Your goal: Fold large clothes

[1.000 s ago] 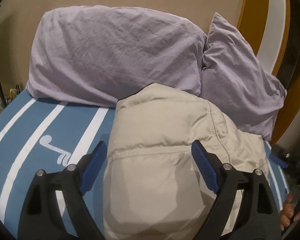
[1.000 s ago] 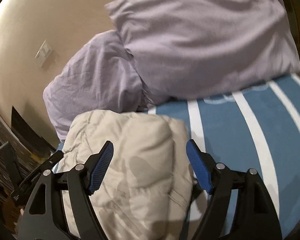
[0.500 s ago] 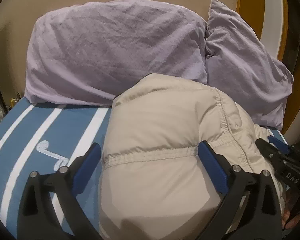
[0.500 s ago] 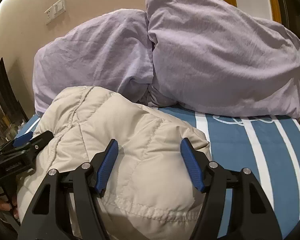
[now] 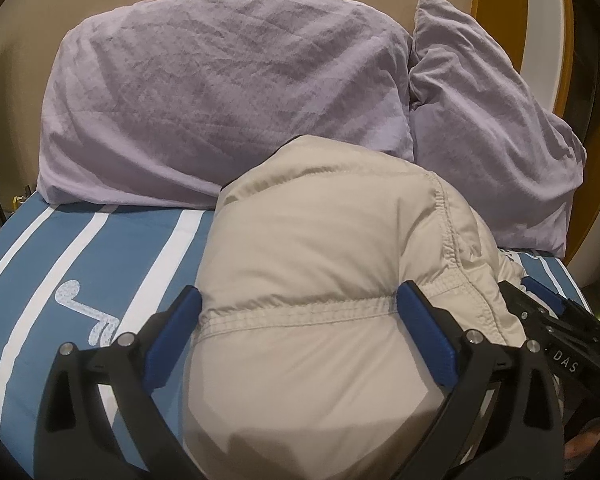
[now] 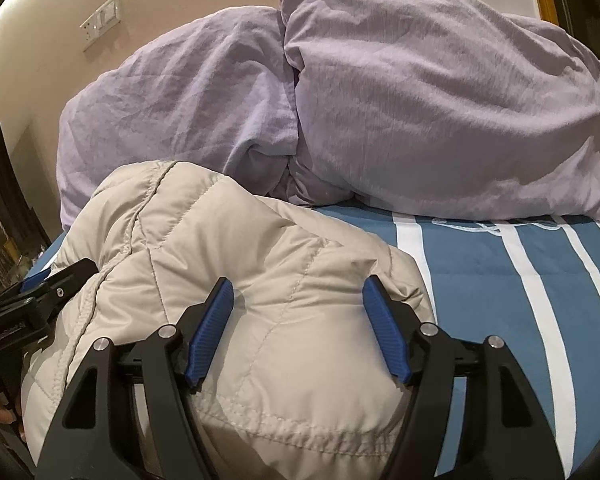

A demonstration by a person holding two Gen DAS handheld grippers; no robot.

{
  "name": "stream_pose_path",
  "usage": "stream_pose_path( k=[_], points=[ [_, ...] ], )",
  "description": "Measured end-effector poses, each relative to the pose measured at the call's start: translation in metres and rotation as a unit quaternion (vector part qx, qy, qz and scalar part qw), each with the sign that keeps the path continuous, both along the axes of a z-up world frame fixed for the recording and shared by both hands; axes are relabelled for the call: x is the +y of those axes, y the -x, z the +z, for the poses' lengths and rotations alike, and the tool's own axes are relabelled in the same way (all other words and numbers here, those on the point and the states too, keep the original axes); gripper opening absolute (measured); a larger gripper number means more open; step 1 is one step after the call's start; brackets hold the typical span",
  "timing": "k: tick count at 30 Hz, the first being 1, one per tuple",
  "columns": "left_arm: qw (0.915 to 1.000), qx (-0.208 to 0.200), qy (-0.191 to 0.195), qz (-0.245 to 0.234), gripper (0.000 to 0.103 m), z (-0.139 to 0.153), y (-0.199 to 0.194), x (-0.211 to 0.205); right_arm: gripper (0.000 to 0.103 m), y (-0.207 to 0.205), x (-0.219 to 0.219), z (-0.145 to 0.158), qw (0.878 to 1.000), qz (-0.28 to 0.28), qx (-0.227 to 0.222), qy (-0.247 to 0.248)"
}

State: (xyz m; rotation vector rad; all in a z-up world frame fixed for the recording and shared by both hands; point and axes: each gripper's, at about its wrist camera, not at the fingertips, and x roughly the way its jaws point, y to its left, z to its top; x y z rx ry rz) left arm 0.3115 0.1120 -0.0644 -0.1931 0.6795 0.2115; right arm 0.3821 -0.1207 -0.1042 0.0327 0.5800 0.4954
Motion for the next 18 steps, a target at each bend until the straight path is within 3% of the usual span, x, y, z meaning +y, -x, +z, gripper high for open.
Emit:
stream_pose_path(
  k=[13, 18],
  points=[
    [0.9995, 0.011, 0.029, 0.006, 0.101, -0.002, -0.003, 0.007, 0.074, -0.004, -0.001, -0.001, 1.0, -0.004, 0.015, 0.001],
    [0.9974, 0.011, 0.07, 0.012, 0.101, 0.008, 0.029, 0.013, 0.097, 0.022, -0.019, 0.009, 0.999, -0.023, 0.027, 0.002]
  ],
)
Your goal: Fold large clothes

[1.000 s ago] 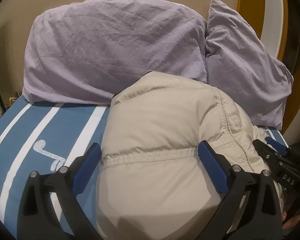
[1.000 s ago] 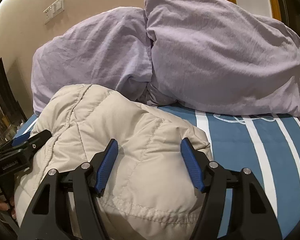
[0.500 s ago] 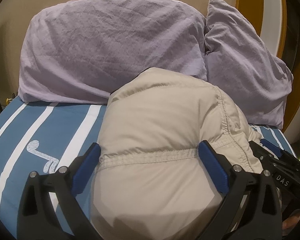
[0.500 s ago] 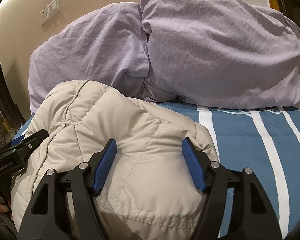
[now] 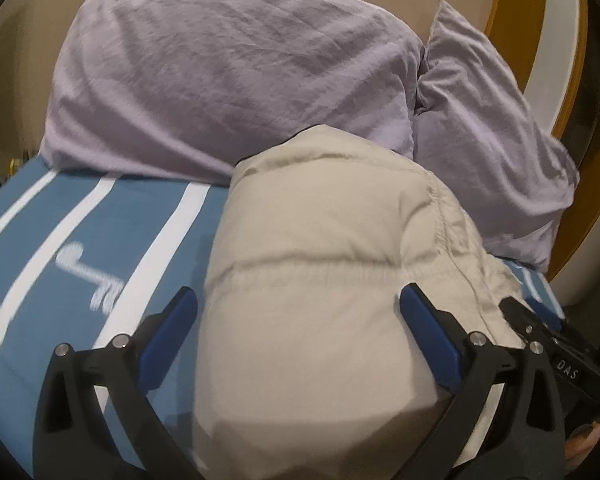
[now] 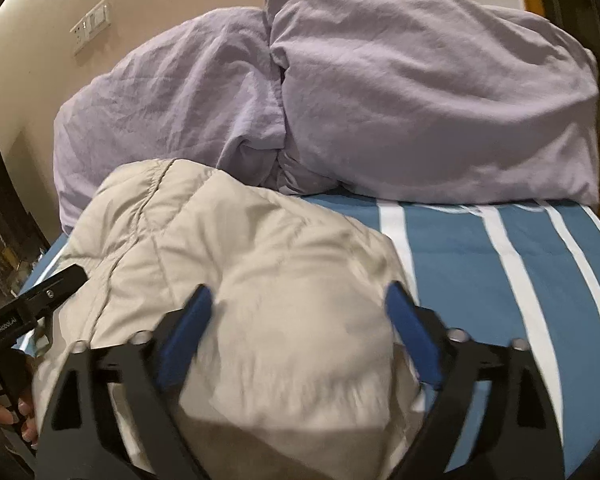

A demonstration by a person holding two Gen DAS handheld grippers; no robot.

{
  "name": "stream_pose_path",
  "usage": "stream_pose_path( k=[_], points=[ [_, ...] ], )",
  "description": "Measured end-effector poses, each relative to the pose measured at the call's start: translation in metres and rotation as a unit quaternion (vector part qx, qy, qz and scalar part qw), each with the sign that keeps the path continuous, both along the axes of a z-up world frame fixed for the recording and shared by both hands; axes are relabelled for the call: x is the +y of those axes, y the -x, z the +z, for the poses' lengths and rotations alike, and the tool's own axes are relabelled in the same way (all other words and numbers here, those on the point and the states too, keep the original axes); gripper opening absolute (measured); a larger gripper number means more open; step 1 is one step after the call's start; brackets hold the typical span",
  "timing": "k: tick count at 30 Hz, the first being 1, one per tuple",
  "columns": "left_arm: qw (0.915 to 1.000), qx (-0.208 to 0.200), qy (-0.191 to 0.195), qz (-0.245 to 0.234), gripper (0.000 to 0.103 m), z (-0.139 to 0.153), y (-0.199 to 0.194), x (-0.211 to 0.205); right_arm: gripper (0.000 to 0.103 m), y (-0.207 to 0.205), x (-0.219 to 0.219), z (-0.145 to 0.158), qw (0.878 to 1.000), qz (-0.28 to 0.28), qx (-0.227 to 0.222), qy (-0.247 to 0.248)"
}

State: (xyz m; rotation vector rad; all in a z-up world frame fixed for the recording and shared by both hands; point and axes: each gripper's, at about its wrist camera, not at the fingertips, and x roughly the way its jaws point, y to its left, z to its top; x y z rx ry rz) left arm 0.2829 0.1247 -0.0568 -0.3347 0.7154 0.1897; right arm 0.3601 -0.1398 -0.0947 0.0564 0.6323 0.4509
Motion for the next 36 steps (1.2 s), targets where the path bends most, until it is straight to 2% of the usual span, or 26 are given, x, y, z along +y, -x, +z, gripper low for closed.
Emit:
stream_pose_path(
  k=[2, 3, 7, 11, 16, 19, 24, 29, 36],
  points=[
    [1.0, -0.001, 0.005, -0.002, 0.101, 0.007, 0.018, -0.001, 0.098, 0.013, -0.009, 0.004, 1.0, -0.002, 0.008, -0.002],
    [1.0, -0.002, 0.001, -0.003, 0.101, 0.011, 0.027, -0.002, 0.102, 0.023, -0.015, 0.007, 1.0, -0.005, 0.011, -0.001],
    [0.9995, 0.002, -0.032, -0.008, 0.101, 0.022, 0.066, -0.014, 0.102, 0.058, -0.028, 0.013, 0.999, -0.012, 0.03, 0.008],
    [0.9989, 0.002, -0.043, -0.018, 0.101, 0.024, 0.112, -0.026, 0.102, 0.101, -0.034, 0.012, 0.999, 0.0, 0.041, 0.026],
    [0.999, -0.004, -0.039, -0.024, 0.101, 0.025, 0.164, -0.043, 0.102, 0.147, -0.04, 0.008, 0.998, 0.012, 0.036, 0.045],
    [0.9988, -0.002, -0.04, -0.029, 0.101, 0.024, 0.189, -0.056, 0.102, 0.168, -0.041, 0.004, 0.997, 0.014, 0.049, 0.054],
    [0.9985, 0.014, -0.038, -0.038, 0.101, 0.018, 0.209, -0.072, 0.102, 0.194, -0.044, 0.003, 0.997, 0.027, 0.058, 0.044],
    [0.9984, 0.014, -0.027, -0.047, 0.101, 0.021, 0.222, -0.079, 0.102, 0.213, -0.049, 0.005, 0.997, 0.025, 0.052, 0.05],
    [0.9979, 0.027, -0.017, -0.056, 0.101, 0.024, 0.229, -0.084, 0.102, 0.218, -0.057, 0.003, 0.997, 0.024, 0.065, 0.038]
  ],
)
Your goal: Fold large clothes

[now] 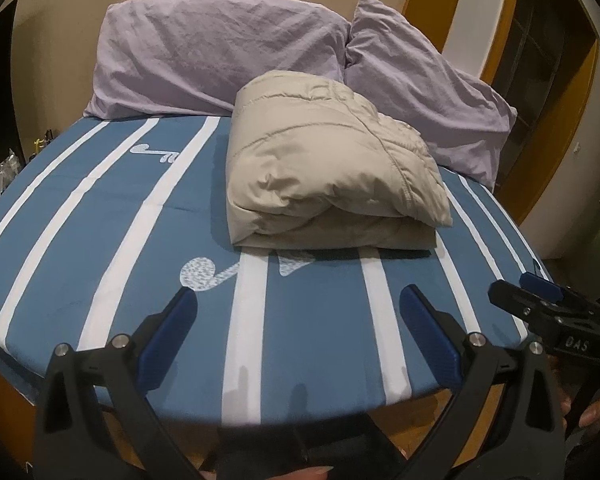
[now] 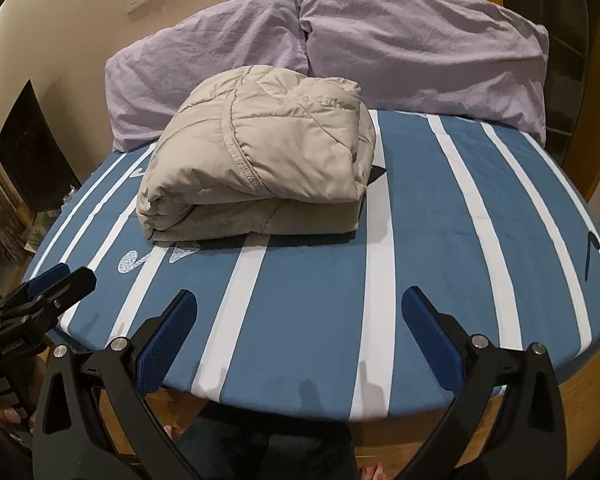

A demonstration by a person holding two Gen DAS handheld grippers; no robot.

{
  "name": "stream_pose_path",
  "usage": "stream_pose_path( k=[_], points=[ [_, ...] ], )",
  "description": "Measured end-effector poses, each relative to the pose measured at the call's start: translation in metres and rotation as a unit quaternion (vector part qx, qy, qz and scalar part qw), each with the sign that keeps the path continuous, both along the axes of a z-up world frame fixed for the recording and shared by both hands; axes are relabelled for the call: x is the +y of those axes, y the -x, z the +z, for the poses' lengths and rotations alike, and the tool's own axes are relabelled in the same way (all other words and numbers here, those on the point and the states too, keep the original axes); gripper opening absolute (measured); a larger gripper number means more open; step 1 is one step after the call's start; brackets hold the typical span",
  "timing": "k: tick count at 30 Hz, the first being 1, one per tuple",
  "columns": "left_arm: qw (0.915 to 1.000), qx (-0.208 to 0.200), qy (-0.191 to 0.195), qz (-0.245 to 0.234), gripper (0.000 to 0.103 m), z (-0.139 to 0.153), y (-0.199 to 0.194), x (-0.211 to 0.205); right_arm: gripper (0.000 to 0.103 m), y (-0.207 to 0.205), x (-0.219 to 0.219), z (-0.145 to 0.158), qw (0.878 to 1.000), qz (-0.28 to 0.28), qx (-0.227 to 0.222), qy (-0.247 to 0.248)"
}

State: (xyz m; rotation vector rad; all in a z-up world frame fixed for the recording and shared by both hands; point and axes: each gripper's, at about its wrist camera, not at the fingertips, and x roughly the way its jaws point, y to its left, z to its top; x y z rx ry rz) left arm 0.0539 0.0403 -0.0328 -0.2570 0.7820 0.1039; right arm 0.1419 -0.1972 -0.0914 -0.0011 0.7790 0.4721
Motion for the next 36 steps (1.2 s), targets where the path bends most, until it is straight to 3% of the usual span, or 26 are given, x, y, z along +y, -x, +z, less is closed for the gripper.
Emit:
stream_pose_path(
  k=[9, 36],
  points=[
    [0.9998, -0.016, -0.001, -0.014, 0.101, 0.016, 0.007, -0.01, 0.102, 0.008, -0.001, 0.011, 1.0, 0.013, -0.013, -0.016],
    [0.9996, -0.016, -0.001, -0.023, 0.101, 0.017, 0.001, -0.018, 0.102, 0.003, -0.002, 0.01, 1.0, 0.013, -0.003, -0.025]
  ],
)
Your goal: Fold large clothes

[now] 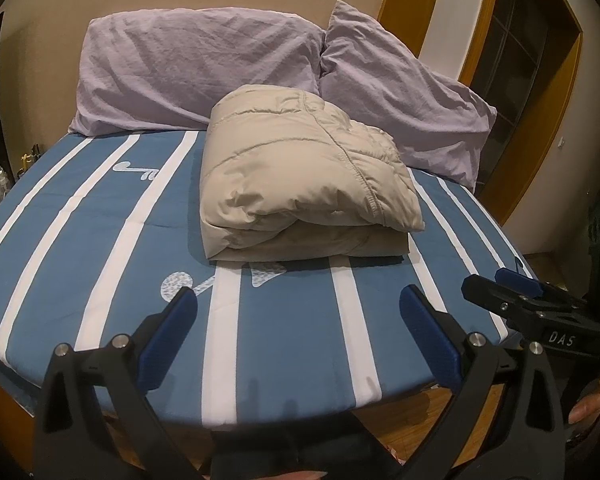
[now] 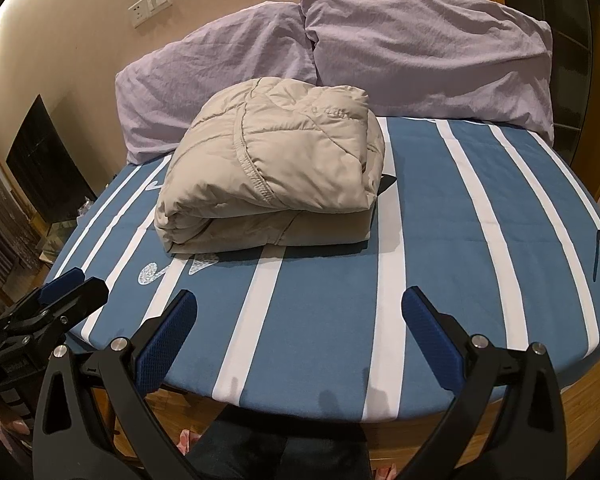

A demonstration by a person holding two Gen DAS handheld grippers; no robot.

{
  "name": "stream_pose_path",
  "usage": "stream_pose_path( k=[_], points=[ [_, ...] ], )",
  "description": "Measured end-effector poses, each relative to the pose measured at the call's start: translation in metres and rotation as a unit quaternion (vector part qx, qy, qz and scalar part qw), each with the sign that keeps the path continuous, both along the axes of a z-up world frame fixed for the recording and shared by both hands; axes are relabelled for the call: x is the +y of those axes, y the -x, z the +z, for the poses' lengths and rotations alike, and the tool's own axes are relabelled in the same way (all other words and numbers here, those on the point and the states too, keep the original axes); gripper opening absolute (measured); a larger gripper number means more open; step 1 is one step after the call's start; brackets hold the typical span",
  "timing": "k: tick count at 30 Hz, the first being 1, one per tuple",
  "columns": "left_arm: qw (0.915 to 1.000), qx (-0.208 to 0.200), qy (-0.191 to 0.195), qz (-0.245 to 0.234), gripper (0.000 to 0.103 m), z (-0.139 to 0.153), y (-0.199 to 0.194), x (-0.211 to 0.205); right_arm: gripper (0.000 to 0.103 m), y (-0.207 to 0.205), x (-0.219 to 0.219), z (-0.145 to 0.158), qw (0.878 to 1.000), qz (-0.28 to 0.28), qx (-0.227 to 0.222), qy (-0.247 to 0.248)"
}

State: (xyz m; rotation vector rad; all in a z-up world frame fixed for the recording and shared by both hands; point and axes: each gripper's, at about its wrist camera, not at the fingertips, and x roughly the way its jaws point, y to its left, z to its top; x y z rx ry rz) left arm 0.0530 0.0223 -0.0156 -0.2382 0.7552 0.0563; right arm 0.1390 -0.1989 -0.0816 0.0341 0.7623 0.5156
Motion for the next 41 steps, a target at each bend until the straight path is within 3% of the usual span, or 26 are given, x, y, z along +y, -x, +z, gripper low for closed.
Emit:
stream_pose_path(
  k=[41],
  points=[
    [1.0, 0.004, 0.005, -0.004, 0.101, 0.001, -0.01, -0.002, 0.102, -0.001, 0.003, 0.005, 1.0, 0.006, 0.0, -0.006]
  ],
)
